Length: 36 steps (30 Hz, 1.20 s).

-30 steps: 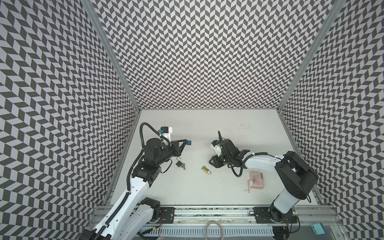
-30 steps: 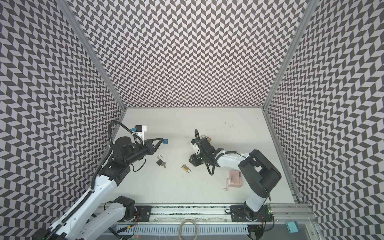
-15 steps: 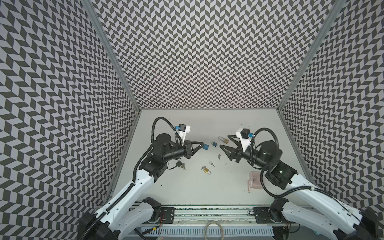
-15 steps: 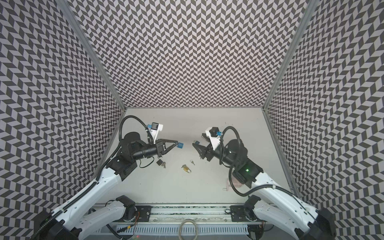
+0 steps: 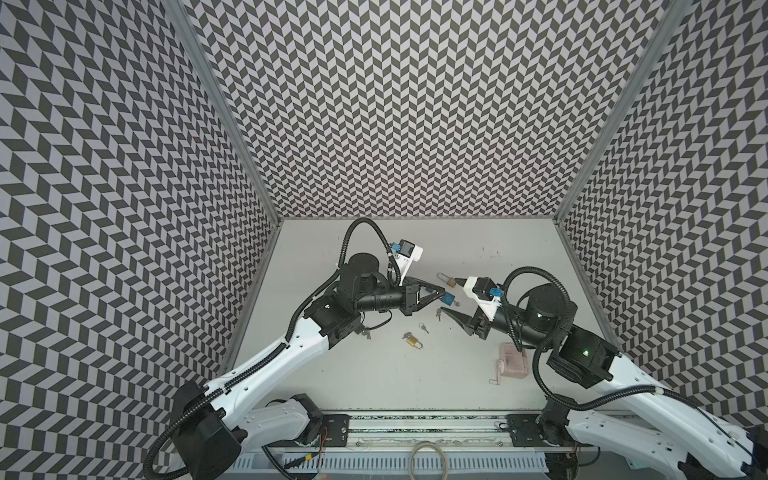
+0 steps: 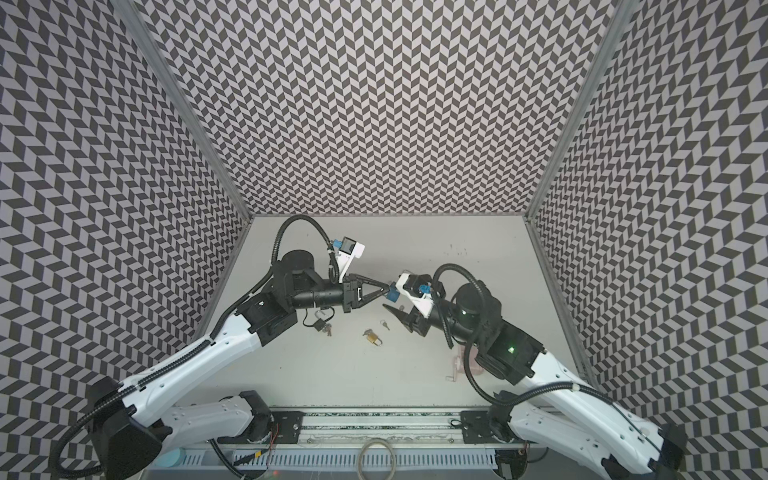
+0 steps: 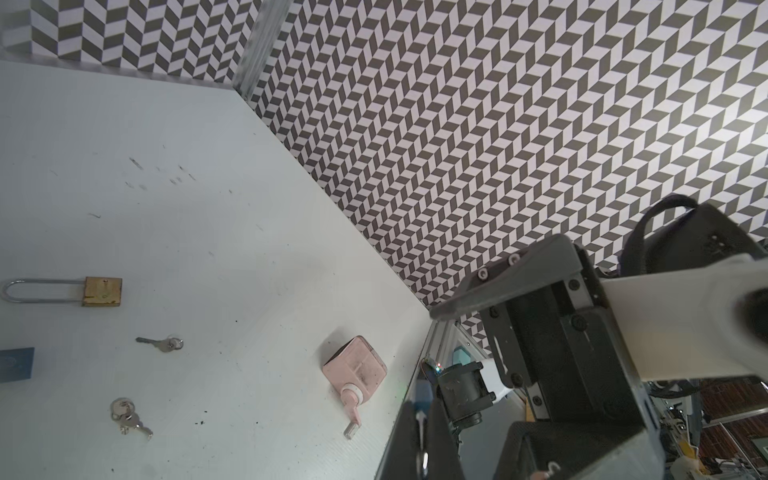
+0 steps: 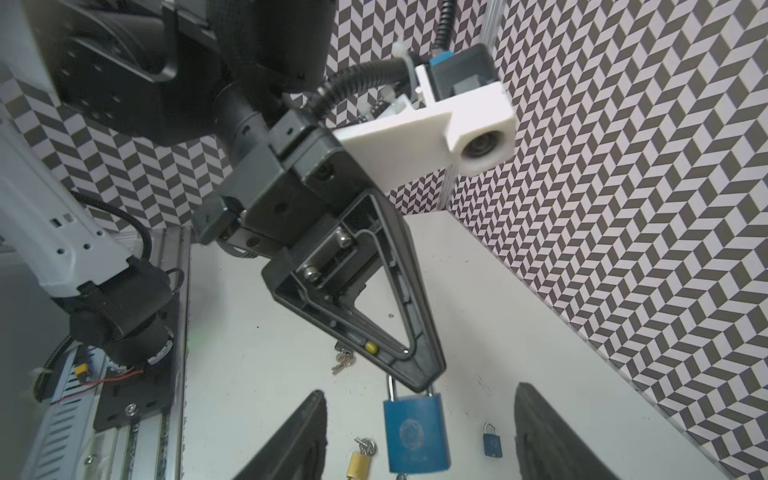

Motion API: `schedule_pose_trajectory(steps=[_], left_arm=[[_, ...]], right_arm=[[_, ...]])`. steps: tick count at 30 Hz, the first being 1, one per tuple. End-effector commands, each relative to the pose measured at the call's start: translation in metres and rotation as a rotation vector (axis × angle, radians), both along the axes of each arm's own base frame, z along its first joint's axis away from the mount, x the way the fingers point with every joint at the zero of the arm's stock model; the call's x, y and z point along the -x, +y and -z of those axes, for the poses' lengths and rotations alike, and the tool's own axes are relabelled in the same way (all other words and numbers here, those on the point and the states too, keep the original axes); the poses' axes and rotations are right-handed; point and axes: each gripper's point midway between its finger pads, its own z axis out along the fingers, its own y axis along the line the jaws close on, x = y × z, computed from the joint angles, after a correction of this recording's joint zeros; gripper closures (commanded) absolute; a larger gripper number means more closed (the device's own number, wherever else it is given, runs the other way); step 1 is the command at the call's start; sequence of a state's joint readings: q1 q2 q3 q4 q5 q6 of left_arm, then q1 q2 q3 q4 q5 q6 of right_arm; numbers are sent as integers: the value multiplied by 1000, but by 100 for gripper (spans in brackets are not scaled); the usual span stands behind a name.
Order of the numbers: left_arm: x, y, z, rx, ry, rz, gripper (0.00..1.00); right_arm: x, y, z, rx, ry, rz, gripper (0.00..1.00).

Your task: Lock with the key

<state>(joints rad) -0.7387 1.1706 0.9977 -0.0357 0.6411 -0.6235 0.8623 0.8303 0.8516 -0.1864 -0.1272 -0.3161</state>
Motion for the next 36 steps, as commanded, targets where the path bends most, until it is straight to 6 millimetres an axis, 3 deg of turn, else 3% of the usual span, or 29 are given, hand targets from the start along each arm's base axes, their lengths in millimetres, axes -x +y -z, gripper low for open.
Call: schedule_pose_trajectory(steps=[1, 19, 36], left_arm=[[1, -3, -16, 21, -19, 1, 100], [5, -6, -17, 33, -2, 29, 100], [8, -9, -15, 39, 4, 49, 100]], right_arm=[[-7, -10, -6, 36, -67, 81, 33], [-9, -1, 8, 130, -94, 126, 43], [-13, 3, 10, 136, -92, 147, 62]])
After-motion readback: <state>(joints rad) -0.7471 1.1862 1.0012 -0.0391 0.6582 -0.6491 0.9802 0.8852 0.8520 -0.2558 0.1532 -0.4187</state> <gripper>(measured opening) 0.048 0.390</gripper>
